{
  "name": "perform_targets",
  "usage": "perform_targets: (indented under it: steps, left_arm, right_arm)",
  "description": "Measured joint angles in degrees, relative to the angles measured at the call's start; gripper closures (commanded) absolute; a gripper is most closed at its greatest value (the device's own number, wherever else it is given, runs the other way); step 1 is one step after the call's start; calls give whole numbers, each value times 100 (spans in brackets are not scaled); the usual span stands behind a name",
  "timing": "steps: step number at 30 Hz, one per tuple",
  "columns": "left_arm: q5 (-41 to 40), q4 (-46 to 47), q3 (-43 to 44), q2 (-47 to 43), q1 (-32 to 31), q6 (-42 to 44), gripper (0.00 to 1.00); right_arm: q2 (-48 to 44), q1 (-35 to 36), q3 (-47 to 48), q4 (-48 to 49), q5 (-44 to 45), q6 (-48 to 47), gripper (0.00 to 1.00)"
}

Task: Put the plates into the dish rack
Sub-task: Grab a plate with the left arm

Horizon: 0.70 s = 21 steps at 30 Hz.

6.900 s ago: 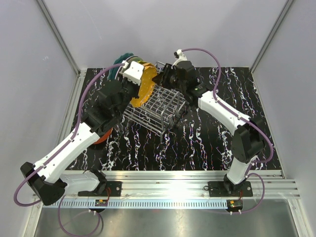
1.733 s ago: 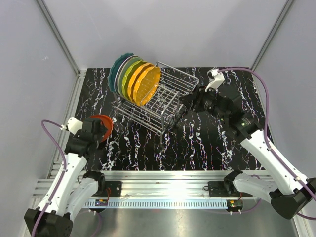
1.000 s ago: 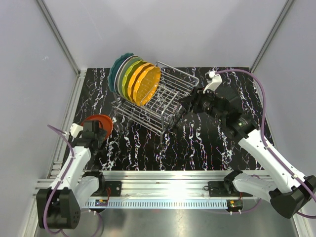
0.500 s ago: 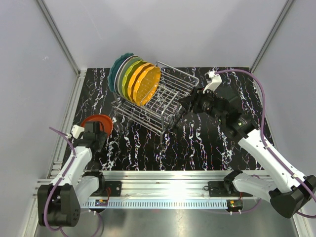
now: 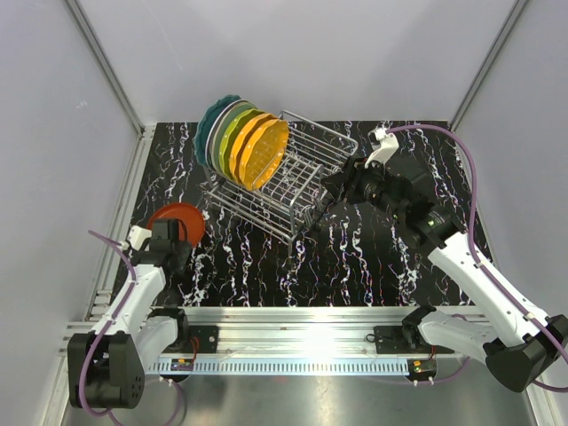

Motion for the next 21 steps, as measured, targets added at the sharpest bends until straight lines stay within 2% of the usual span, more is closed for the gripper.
perform_targets:
  steps: [8, 17, 21]
  left_arm:
    - [-9, -87, -2, -184, 2, -66, 81]
    - [-74, -393, 28, -531, 2, -85, 99]
    - [-166, -664, 199, -684, 2, 20, 100]
  right_arm:
    - [0, 0, 0, -2, 9, -9, 45]
    - [0, 0, 0, -7, 31, -24, 45]
    - [0, 0, 2, -9, 35, -26, 45]
